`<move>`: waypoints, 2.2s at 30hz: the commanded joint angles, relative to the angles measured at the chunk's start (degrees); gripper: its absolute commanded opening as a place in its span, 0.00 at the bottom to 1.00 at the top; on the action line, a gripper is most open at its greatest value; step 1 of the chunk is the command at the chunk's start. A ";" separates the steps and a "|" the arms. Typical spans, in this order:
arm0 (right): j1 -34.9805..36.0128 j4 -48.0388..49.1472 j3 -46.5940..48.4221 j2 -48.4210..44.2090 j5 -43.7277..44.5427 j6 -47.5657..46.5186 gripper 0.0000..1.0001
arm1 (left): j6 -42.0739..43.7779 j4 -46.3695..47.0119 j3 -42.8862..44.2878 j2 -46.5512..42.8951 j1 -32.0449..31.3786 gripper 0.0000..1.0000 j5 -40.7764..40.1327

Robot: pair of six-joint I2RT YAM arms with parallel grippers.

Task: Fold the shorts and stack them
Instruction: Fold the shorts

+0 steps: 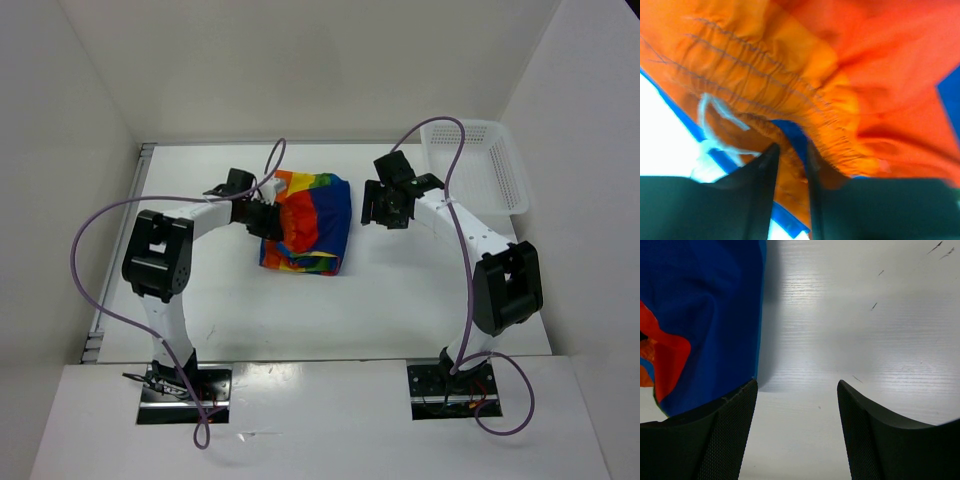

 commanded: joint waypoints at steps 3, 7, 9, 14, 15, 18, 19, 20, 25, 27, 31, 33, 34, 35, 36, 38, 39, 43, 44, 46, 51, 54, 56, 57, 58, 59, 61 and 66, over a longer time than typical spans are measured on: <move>-0.35 0.58 2.09 -0.37 -0.29 -0.12 0.70 | 0.32 1.20 2.42 0.41 -0.10 0.14 1.92; -0.35 0.58 2.62 0.16 -2.57 -0.90 0.72 | 0.32 -1.00 4.96 -2.05 -0.10 0.00 2.45; -0.35 1.29 3.24 0.77 -7.65 -2.66 0.80 | 0.32 -2.93 6.45 -4.16 -0.10 0.00 2.45; 1.23 5.67 1.74 2.09 -17.33 -4.07 0.90 | 0.32 -6.26 12.78 -4.95 0.51 0.00 1.92; 2.01 6.20 1.74 2.09 -17.86 -4.07 0.90 | 0.32 -6.27 13.83 -4.43 0.51 0.00 1.92; 2.02 7.60 0.95 4.46 -19.44 -4.07 0.93 | 0.32 -6.27 15.07 -3.90 1.13 0.00 2.45; 2.02 8.40 -0.62 4.47 -20.84 -4.07 0.93 | 0.32 -6.27 15.86 -3.90 1.13 0.00 2.45; 2.02 9.36 -1.15 4.99 -21.90 -4.07 0.94 | 0.32 -6.27 16.39 -3.90 1.13 0.00 2.45; 2.02 15.33 -3.62 8.06 -27.08 -3.46 0.97 | 0.32 -6.80 19.20 -1.36 2.36 0.00 2.45; 2.02 17.01 -4.84 8.59 -27.63 -2.93 0.98 | 0.32 -6.27 19.82 0.05 3.58 0.00 1.92; 2.02 18.15 -6.25 9.12 -27.02 -2.93 1.00 | 0.32 -6.27 22.11 3.65 4.90 0.00 1.22; 2.02 18.94 -6.95 9.12 -26.23 -2.93 1.00 | 0.32 -6.27 22.11 3.66 5.60 0.00 1.22; 2.02 19.73 -7.57 9.12 -25.61 -2.93 1.00 | 0.32 -5.75 21.58 3.66 6.13 0.00 1.22; 2.02 19.74 -7.57 9.12 -25.60 -2.93 0.98 | 0.32 -5.74 21.58 3.66 6.14 0.00 1.74; 2.02 20.44 -7.57 9.82 -25.60 -2.23 0.95 | 0.32 -5.74 20.71 4.27 6.14 0.00 2.44; 2.02 21.58 -8.10 10.62 -24.29 -0.91 0.80 | 0.32 -5.74 18.95 4.27 6.67 0.00 2.98; 2.02 21.59 -8.10 11.23 -24.29 -0.30 0.77 | 0.32 -5.74 18.16 4.27 6.67 0.00 3.58; 2.55 22.99 -8.62 12.37 -23.76 0.23 0.65 | 0.32 -5.22 14.64 3.66 6.67 0.00 4.29; 2.55 22.99 -8.63 12.98 -23.76 0.24 0.60 | 0.32 -5.22 13.59 3.66 6.67 0.00 4.29; 2.55 23.61 -8.63 13.51 -23.76 0.76 0.54 | 0.32 -5.22 12.71 3.66 6.67 0.00 4.29; 3.07 22.91 -8.63 16.76 -17.88 2.60 0.23 | 0.32 -5.74 10.16 2.08 6.67 0.00 3.16; 3.07 22.38 -8.63 17.39 -14.90 4.27 0.21 | 0.32 -5.74 9.36 2.08 6.67 0.08 3.15; 3.07 21.51 -8.63 17.91 -13.75 4.28 0.27 | 0.32 -6.27 9.36 2.08 6.67 0.27 3.15; 3.07 20.19 -8.11 17.22 -12.09 4.28 0.32 | 0.32 -6.88 10.58 1.55 6.67 0.35 3.15; 3.68 19.40 -7.23 16.51 -11.29 4.28 0.35 | 0.32 -7.58 11.46 0.85 6.67 0.40 3.15; 3.69 18.52 -6.61 14.59 -10.41 3.76 0.43 | 0.32 -7.59 12.25 0.32 6.67 0.45 2.63; 3.69 15.53 -4.24 12.12 -9.08 3.14 0.62 | 0.32 -8.99 15.23 -1.86 6.67 0.59 1.93; 3.69 10.08 3.74 6.84 -5.92 1.03 0.84 | 0.32 -10.05 19.82 -5.30 6.67 0.36 1.31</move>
